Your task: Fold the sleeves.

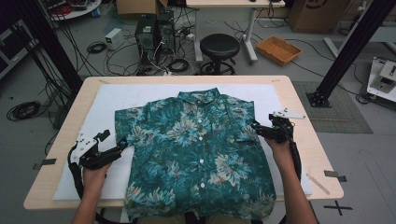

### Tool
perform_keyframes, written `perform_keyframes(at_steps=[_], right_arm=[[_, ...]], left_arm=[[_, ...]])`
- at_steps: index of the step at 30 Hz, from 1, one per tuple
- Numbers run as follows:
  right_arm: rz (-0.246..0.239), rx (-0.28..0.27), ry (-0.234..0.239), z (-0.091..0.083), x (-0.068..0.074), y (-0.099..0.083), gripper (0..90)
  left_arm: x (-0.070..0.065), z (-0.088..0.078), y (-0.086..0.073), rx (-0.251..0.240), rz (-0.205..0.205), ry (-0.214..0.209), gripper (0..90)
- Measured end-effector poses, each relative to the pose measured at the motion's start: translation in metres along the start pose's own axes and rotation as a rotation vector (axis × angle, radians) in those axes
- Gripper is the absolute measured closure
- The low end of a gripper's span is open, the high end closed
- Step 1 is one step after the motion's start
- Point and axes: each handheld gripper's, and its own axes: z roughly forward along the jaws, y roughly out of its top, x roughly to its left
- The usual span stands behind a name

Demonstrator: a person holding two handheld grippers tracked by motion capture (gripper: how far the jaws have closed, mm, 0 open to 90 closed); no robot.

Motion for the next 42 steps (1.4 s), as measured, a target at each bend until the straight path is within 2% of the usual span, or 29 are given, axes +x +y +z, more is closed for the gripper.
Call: perform_keyframes(at_steps=[1,4,8,10,13,14,20,22,26,32,35,38,42], right_arm=[[-0.009,-0.01,0.01,-0.003,-0.002,-0.003,22.1],[-0.023,-0.011,0.023,-0.009,-0.006,-0.012,21.9],[-0.028,-0.003,0.037,-0.016,-0.013,-0.024,21.9],[-0.031,-0.005,0.04,-0.019,-0.016,-0.03,21.8],[-0.016,-0.014,0.045,-0.023,-0.02,-0.032,21.8],[-0.012,-0.022,0.044,-0.024,-0.021,-0.032,21.9],[-0.021,-0.021,0.052,-0.026,-0.02,-0.035,21.9],[-0.022,-0.027,0.058,-0.028,-0.021,-0.035,21.8],[-0.002,-0.042,0.062,-0.032,-0.023,-0.036,21.8],[0.009,-0.036,0.072,-0.031,-0.024,-0.038,21.9],[0.007,-0.033,0.074,-0.031,-0.022,-0.038,21.8],[0.004,-0.034,0.073,-0.031,-0.022,-0.038,21.9],[0.012,-0.044,0.076,-0.032,-0.023,-0.038,21.8]], left_arm=[[0.001,0.001,0.001,0.001,-0.016,0.005,22.9],[0.002,0.004,0.005,0.02,-0.019,0.034,22.8],[0.007,0.015,0.011,0.074,-0.044,0.066,22.8],[0.009,0.022,0.015,0.114,-0.051,0.091,22.8],[0.012,0.037,0.023,0.204,-0.054,0.164,22.8],[0.013,0.04,0.026,0.224,-0.05,0.172,22.8],[0.017,0.066,0.039,0.295,-0.014,0.2,23.1],[0.017,0.074,0.039,0.32,-0.001,0.216,23.1],[0.019,0.086,0.034,0.369,0.0,0.243,23.1],[0.021,0.093,0.027,0.425,0.008,0.269,25.3],[0.021,0.094,0.023,0.446,0.005,0.266,28.3],[0.02,0.096,0.019,0.483,0.018,0.274,32.1],[0.017,0.097,0.019,0.485,0.05,0.276,39.0]])
